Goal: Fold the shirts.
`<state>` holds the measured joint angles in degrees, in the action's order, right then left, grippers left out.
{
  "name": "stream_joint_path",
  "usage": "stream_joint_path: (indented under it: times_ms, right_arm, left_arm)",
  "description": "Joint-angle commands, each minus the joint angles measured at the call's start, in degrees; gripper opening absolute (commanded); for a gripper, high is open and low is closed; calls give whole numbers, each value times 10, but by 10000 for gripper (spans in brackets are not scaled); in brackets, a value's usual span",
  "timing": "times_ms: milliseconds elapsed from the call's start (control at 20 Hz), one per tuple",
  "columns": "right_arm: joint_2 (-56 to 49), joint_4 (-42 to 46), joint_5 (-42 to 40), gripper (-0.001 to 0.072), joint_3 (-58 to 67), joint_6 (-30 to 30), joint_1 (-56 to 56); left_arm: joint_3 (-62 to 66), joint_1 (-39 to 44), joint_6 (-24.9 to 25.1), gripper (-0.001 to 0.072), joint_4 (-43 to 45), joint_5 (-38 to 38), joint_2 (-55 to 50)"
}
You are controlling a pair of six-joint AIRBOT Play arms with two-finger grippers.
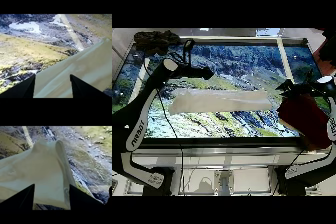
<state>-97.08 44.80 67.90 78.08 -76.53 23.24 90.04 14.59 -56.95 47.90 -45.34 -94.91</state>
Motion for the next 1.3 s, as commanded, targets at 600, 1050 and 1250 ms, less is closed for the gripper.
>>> stream_joint_path:
  times_ms: [600, 1050, 1250]
  right_arm:
    - [-125, -46, -25, 508, -5, 87, -65]
    - [-108, -171, 160, 24, 106, 161, -68]
    - [-63, -170, 167, 24, 185, 119, -104]
  left_arm:
    - [1, 91, 60, 459, 36, 35, -44]
    - [1, 90, -43, 15, 80, -14, -100]
    - [1, 90, -142, 15, 138, -75, -134]
